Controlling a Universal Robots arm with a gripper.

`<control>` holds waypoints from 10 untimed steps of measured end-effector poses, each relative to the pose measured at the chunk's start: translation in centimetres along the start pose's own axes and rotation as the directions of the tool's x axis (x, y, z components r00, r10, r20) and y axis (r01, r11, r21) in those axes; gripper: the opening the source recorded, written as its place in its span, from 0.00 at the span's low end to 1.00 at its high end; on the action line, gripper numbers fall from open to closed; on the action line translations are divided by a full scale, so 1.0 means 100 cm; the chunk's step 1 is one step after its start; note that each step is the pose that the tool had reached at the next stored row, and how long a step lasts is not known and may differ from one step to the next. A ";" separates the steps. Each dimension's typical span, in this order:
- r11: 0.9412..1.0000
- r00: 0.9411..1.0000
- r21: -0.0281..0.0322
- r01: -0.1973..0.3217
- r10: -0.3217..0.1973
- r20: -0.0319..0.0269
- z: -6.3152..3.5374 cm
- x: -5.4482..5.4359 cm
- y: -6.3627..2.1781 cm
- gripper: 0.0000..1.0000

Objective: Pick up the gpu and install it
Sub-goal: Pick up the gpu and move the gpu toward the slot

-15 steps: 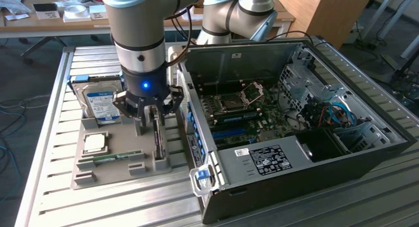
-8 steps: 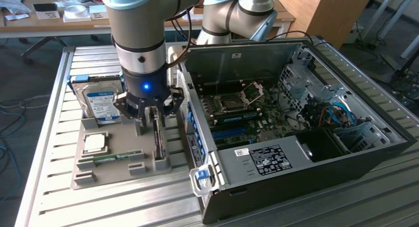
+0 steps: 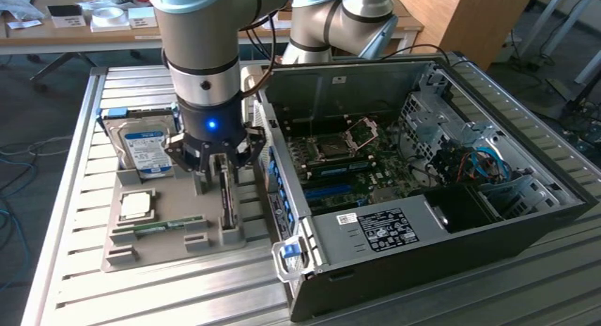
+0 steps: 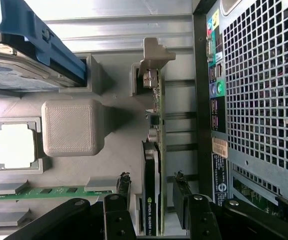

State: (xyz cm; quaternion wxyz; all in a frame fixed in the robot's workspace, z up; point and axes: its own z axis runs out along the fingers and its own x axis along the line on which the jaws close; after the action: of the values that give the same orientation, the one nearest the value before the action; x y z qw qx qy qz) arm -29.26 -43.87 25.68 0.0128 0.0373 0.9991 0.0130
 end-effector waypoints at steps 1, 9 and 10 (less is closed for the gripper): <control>1.000 1.000 0.000 0.000 0.000 0.000 0.0012 0.000 0.0000 0.47; 1.000 1.000 0.000 0.000 0.000 0.000 0.0146 0.000 -0.0005 0.47; 1.000 1.000 0.000 0.000 0.000 0.000 0.0164 0.000 -0.0005 0.47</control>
State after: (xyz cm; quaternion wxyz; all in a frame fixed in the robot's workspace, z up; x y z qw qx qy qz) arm -29.26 -43.87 24.04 0.0129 0.0373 0.9991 0.0128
